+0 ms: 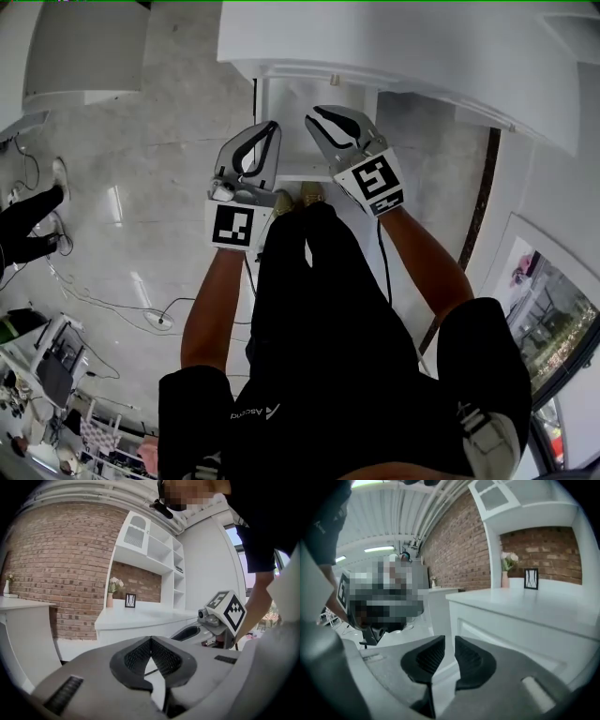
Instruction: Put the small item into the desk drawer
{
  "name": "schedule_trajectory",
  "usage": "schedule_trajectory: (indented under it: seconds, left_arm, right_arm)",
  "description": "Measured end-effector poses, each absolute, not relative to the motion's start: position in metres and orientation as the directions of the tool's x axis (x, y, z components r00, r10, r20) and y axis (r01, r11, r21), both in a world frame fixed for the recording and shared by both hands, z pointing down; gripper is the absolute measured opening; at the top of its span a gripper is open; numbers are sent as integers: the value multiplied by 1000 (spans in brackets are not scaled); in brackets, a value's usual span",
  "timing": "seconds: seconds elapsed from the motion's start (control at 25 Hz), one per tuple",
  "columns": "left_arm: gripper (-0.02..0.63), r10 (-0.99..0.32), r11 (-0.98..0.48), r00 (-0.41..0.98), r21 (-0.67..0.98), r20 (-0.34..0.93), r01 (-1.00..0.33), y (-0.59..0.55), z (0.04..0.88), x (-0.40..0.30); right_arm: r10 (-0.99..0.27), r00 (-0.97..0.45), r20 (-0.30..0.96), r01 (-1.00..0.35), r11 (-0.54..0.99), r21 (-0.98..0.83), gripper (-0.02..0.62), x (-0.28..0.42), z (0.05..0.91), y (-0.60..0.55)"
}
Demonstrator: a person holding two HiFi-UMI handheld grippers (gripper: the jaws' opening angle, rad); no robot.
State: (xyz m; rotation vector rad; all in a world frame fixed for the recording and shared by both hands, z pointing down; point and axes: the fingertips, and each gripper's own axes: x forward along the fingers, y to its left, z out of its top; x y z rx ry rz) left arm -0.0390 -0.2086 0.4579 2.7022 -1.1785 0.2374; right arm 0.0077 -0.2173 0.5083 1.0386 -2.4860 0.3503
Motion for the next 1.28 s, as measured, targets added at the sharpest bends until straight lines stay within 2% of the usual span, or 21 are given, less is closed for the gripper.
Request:
schedule_trajectory:
  seconds: [0.36, 0.8, 1.28]
  left_arm:
    - [-2, -710, -684, 686, 80, 155, -726, -171, 347, -25]
    - [-2, -714, -696, 697, 47, 69, -717, -126, 242, -19]
    - [-2, -673, -739, 739, 16, 26, -674, -93, 191, -7]
  right_arm:
    - [-677, -688, 262, -704, 710, -14, 3, 1, 357, -187]
    - [-693, -721, 15, -693, 719, -55, 3, 13, 228, -130]
    - [-688, -722, -78, -686, 726, -51, 2, 33, 167, -94]
